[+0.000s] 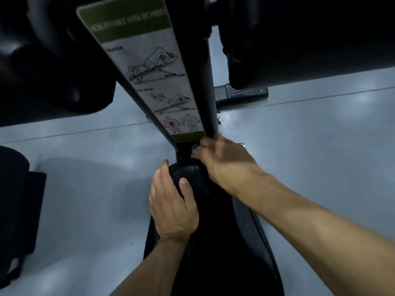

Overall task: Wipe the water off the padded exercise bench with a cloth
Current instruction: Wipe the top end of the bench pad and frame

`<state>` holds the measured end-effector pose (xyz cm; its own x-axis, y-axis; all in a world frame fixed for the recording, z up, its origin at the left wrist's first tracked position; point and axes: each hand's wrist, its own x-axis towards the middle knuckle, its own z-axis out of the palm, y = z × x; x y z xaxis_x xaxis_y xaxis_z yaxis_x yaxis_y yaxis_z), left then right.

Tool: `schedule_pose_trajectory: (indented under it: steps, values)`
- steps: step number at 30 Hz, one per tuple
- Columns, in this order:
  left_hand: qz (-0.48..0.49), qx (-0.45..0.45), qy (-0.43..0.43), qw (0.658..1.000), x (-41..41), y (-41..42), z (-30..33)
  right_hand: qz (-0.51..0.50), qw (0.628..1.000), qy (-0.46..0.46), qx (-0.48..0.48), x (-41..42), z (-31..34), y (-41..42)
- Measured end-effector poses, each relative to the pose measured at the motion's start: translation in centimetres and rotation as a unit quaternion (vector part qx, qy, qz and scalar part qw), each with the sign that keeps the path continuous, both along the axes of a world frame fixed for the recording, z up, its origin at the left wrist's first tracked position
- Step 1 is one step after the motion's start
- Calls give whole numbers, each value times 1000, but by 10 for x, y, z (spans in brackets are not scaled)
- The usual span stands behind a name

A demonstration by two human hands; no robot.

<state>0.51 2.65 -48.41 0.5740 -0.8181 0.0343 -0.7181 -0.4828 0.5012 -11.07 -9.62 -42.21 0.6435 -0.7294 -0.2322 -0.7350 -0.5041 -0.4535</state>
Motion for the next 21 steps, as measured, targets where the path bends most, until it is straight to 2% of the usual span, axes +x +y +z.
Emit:
schedule_pose_trajectory:
  steps: [4,7,12,15,18,21]
  values:
    - [3,8,5,1000,-1,-1,3,-159,982,37,100,-28,-16,-15]
    - [0,5,3,1000,-3,-1,5,-245,961,37,122,-53,-38,-16]
    - [-3,2,-3,1000,-3,-1,5,-339,926,-133,99,-59,-44,-17]
    - [-4,2,-12,1000,-3,-1,5,-331,908,-250,54,-42,-41,-22]
    - [-1,-3,-16,1000,-3,-1,3,-298,900,-318,-25,-32,-39,-35]
    - [-3,-9,-13,1000,-3,-1,3,-269,919,-283,-45,-22,-28,-66]
